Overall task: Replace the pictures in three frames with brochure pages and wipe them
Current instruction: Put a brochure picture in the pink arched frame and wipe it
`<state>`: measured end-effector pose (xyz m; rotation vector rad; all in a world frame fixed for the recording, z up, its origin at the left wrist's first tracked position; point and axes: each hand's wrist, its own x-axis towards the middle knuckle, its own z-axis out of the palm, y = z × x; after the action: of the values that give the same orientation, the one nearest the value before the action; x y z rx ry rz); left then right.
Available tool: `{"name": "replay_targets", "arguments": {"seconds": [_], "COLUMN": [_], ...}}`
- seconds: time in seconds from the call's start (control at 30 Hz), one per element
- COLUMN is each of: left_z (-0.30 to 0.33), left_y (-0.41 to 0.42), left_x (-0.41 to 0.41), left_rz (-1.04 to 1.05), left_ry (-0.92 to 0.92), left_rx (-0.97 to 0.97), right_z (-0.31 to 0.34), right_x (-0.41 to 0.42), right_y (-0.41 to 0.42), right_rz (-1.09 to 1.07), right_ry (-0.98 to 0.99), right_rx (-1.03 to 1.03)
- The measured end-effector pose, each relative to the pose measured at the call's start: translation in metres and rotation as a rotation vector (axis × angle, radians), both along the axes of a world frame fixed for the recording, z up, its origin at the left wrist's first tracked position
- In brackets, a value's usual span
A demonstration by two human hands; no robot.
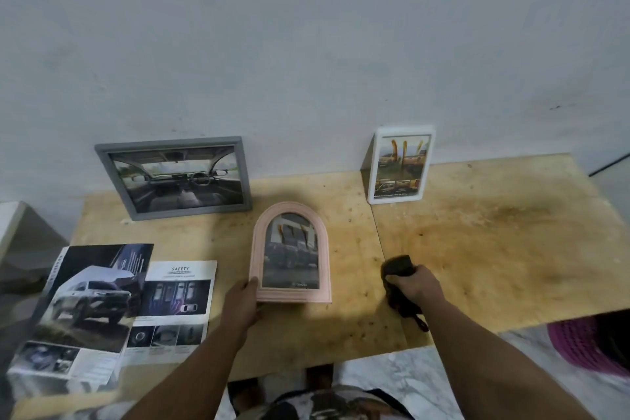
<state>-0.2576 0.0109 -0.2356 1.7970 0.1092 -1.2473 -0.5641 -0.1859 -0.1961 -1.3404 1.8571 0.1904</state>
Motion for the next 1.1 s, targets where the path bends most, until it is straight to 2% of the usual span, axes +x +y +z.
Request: {"name": "replay_targets", "arguments": {"seconds": [0.17,0.3,0.47,0.6,0.67,0.8,0.97,1.1], "left_z": [0.001,-0.002,-0.002,-0.003,-0.005,-0.005,-0.007,-0.012], "left_y": [0.009,0.014,0.016,0.02,0.021,0.024,0.024,0.014], "left_x": [-0.003,-0.005,-0.003,-0.004,-0.007,-0.009,-0.002,0.007], "left_rz": [-0.101,-0.166,-0.205,-0.326,-0.405,-0.607,-0.768,-0.885], "left_ry": [0.038,0.046,0.03,-0.036,-0.134,-0.458,-0.825,-0.896], "left_rx": [0.09,0.124,0.15,0.192,0.209,0.253,0.231,0.234], "right_z": [-0.011,-0.015,-0.006,0.005,0.008,0.005,-0.006,-0.017], "right_x": [-0.004,-0.005,-0.004,0.017,0.033,0.065,0.093,0.113], "right_y": [0.009,0.014,0.017,0.023,0.026,0.033,0.04,0.052], "right_rz": [-0.038,-0.1,-0.407,-0.534,-0.553,-0.581,-0.608,-0.55], "right_ry": [0.015,-0.103,-0.463,-0.703,-0.784,-0.88,-1.031,-0.965], "right_rx": [-0.026,-0.023,0.095,0.186,0.219,0.321,0.576,0.669]}}
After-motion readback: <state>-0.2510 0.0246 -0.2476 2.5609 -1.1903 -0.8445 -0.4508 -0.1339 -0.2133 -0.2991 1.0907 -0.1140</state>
